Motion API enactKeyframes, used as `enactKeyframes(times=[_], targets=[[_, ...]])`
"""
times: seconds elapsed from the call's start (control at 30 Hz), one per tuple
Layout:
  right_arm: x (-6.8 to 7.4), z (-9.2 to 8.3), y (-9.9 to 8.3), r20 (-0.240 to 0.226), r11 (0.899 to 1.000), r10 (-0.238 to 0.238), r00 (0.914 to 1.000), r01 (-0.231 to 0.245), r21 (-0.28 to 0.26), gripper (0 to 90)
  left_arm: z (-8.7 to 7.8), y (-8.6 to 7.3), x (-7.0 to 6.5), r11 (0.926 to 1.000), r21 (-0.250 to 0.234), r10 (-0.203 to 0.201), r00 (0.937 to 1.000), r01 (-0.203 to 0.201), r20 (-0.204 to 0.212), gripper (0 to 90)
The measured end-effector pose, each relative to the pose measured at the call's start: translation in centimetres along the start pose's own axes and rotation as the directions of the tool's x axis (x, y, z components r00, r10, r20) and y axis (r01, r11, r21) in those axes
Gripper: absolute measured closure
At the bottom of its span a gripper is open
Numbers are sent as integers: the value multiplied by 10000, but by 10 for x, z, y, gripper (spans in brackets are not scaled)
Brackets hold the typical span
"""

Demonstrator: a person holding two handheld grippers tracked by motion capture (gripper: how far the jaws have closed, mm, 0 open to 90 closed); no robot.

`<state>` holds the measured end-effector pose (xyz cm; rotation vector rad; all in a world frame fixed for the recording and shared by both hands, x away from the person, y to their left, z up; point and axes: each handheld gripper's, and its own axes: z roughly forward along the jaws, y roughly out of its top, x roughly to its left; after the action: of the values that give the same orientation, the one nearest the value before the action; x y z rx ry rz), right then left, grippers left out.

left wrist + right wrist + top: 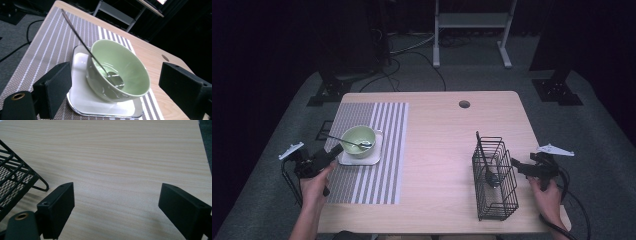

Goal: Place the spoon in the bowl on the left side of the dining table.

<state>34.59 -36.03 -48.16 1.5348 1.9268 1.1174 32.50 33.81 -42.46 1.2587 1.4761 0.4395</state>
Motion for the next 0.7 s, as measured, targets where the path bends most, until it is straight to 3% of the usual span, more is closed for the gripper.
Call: enactKeyframes(times=[0.7], targets=[[0, 0, 0, -15, 10000, 48, 10000, -48, -32, 123, 5, -10, -23, 9971, 405, 621, 9966, -644, 545, 82]])
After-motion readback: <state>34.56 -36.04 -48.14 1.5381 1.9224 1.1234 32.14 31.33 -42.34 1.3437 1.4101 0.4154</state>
